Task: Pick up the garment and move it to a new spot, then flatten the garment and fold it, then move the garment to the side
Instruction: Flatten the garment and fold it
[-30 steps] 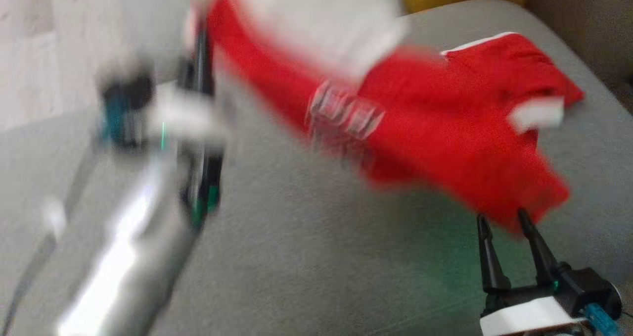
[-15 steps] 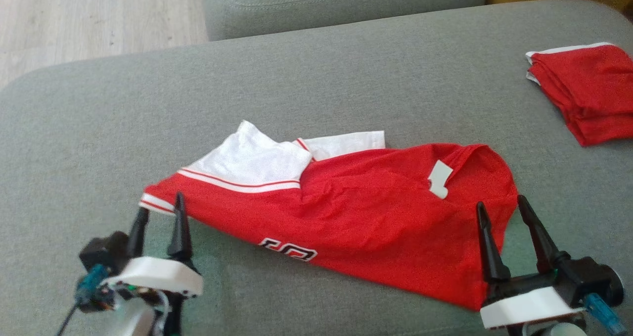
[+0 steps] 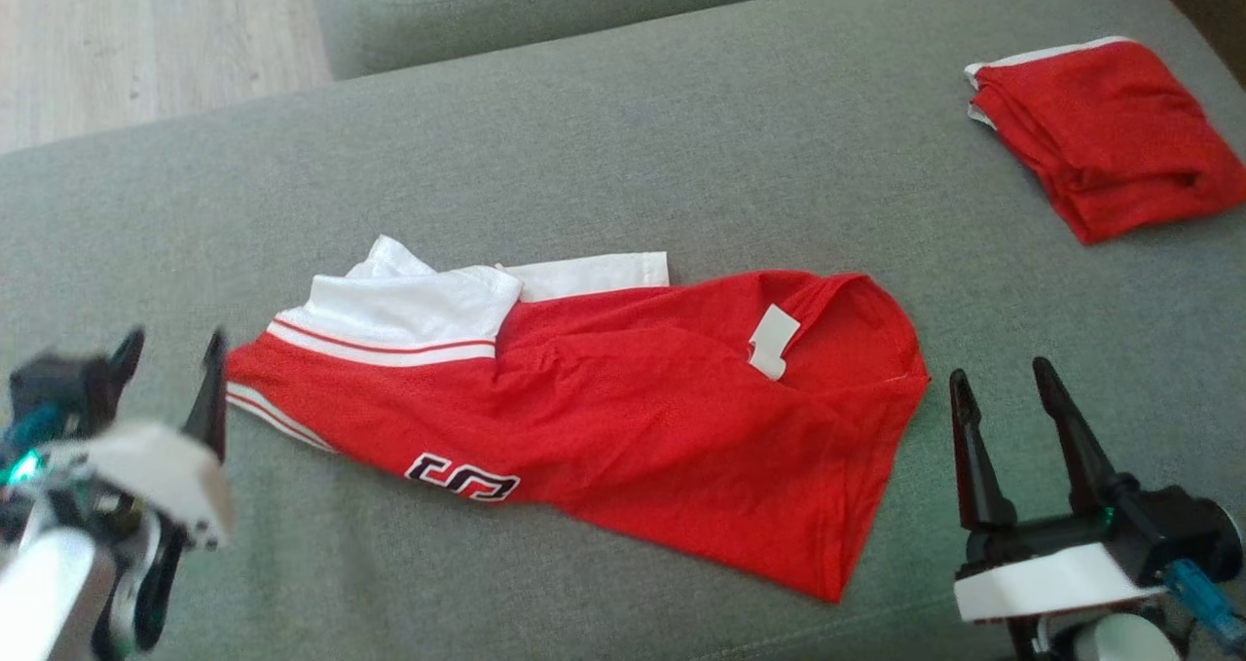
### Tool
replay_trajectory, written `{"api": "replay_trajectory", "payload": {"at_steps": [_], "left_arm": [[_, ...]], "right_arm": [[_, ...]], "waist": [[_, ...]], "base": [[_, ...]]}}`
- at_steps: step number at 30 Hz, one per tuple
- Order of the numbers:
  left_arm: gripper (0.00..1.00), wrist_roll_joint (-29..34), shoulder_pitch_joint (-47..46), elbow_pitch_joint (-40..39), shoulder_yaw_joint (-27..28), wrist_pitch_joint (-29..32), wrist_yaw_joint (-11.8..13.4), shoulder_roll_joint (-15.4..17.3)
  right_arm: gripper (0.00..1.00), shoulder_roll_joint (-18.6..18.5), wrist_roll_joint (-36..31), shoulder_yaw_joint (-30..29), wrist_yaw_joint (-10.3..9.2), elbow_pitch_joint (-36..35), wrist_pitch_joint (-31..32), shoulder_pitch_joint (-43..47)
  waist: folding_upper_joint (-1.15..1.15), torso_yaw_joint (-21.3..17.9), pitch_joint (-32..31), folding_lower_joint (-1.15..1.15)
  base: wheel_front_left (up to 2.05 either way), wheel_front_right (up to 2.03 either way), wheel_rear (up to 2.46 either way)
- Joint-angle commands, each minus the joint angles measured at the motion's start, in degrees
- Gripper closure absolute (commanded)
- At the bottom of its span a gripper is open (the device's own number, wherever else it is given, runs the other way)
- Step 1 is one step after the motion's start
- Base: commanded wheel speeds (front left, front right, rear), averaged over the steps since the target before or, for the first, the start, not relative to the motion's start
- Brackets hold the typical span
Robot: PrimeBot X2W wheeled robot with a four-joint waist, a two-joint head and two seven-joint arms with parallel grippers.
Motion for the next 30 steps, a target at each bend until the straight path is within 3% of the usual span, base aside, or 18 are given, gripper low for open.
{"api": "replay_trajectory", "payload": {"at_steps": [1,3,5,7,9,11,15,18,23,30], "left_arm": [[0.0,-0.42,-0.07,-3.29,4.44,-0.35,1.42,3.99],[0.0,-0.34,0.01,-5.38,5.48,-0.79,1.85,5.14],[0.0,-0.32,-1.67,-7.11,5.25,-0.07,0.66,5.9],[0.0,-0.87,-4.76,-8.26,3.61,2.0,-2.81,6.3],[0.0,-2.15,-8.91,-8.1,1.05,5.1,-8.34,6.41],[0.0,-1.91,-14.14,-6.01,-1.15,8.34,-12.14,6.46],[0.0,1.32,-24.23,0.56,-6.97,13.63,-16.72,5.43],[0.0,3.54,-29.8,5.61,-12.16,16.31,-18.01,4.99],[0.0,1.43,-34.02,12.32,-16.81,18.21,-18.33,4.34],[0.0,-3.5,-36.1,19.84,-22.49,19.13,-18.36,7.45]], "right_arm": [[0.0,-0.53,0.21,0.7,0.39,-2.28,-0.32,-1.55],[0.0,-0.39,0.32,0.19,0.39,-2.33,-0.32,-1.14],[0.0,-0.27,0.4,0.29,0.39,-2.22,-0.32,-1.02],[0.0,-0.19,0.39,0.94,0.39,-2.16,-0.32,-1.48],[0.0,-0.14,0.37,1.71,0.39,-2.24,-0.32,-2.4],[0.0,-0.12,0.4,2.47,0.39,-2.37,-0.32,-3.53],[0.0,-0.11,0.61,3.8,0.39,-1.96,-0.32,-5.38],[0.0,-0.07,0.93,3.93,0.39,-1.57,-0.32,-6.24],[0.0,0.05,1.34,4.37,0.39,-1.11,-0.32,-6.93],[0.0,0.24,1.91,4.53,0.39,-0.77,-0.32,-6.78]], "waist": [[0.0,-0.06,0.56,0.0],[0.0,0.32,0.87,0.0],[0.0,0.56,1.32,0.0],[0.0,0.48,2.14,0.0],[0.0,0.21,3.39,0.0],[0.0,-0.18,4.94,0.0],[0.0,-1.64,7.51,0.0],[0.0,-3.29,9.0,0.0],[0.0,-5.84,10.14,0.0],[0.0,-9.81,10.74,0.0]], "base": [[0.0,0.0,0.0],[0.0,0.0,0.0],[0.0,0.0,0.0],[0.0,0.0,0.0],[0.0,0.0,0.0],[0.0,0.0,0.0],[0.0,0.0,0.0],[0.0,0.0,0.0],[0.0,0.0,0.0],[0.0,0.0,0.0]]}}
